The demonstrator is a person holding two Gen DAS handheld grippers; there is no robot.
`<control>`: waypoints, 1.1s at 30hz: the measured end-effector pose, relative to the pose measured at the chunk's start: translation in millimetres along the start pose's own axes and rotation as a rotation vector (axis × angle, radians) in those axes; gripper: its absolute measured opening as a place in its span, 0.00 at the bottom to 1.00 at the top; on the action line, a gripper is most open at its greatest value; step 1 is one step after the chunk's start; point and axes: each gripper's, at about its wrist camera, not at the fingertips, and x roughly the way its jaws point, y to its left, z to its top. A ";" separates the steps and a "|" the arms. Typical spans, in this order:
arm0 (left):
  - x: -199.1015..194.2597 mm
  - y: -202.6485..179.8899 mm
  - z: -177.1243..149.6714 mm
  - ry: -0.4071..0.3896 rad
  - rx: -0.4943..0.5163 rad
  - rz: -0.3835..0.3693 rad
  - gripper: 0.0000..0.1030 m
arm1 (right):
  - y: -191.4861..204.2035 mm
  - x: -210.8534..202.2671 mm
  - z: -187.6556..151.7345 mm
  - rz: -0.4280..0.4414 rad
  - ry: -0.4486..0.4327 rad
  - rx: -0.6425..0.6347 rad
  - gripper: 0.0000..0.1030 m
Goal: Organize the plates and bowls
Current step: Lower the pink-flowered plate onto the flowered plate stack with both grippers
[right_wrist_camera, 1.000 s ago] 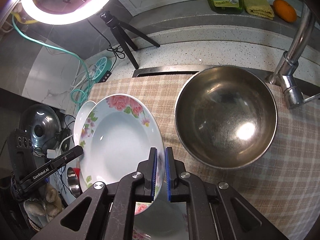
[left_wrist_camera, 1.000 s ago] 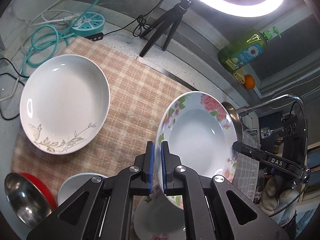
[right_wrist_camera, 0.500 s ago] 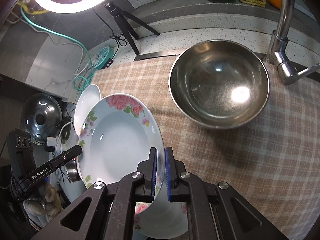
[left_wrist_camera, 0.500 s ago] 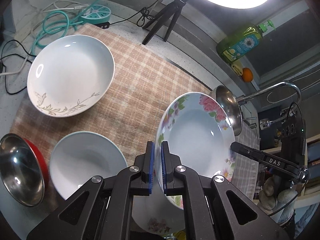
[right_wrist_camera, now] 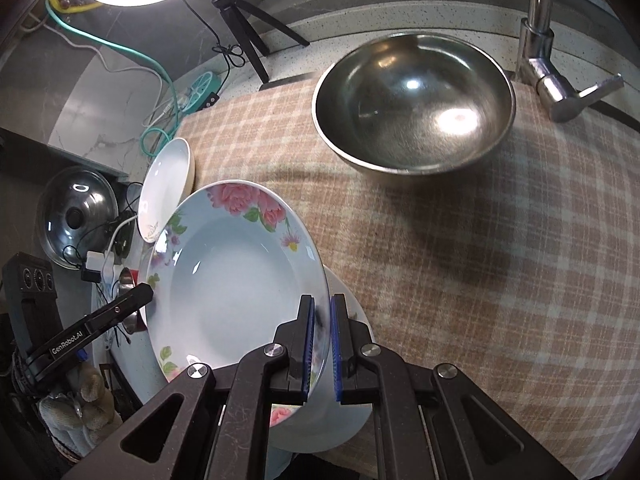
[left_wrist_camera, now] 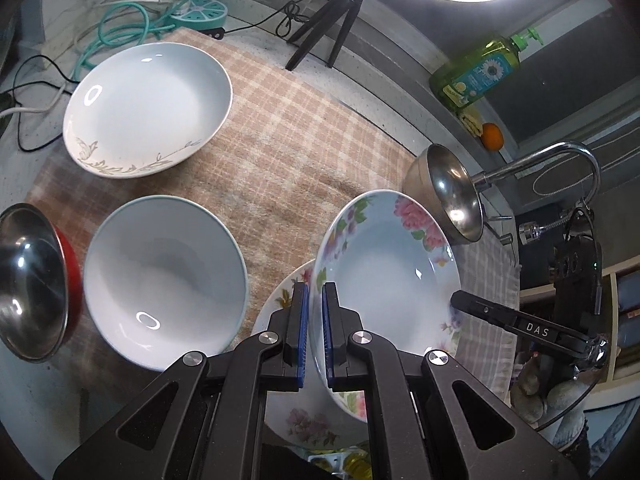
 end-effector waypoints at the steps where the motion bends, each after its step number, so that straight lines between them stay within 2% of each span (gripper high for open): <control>1: 0.3 0.3 -2.3 0.000 -0.003 0.000 0.05 | -1.1 1.1 -2.2 0.000 0.004 0.000 0.07; 20: 9.1 6.1 -40.7 0.016 -0.032 0.002 0.05 | -16.8 16.2 -31.9 -0.010 0.049 0.004 0.07; 33: 22.0 14.2 -54.1 0.043 -0.059 0.003 0.05 | -21.6 21.8 -41.7 -0.020 0.063 0.001 0.08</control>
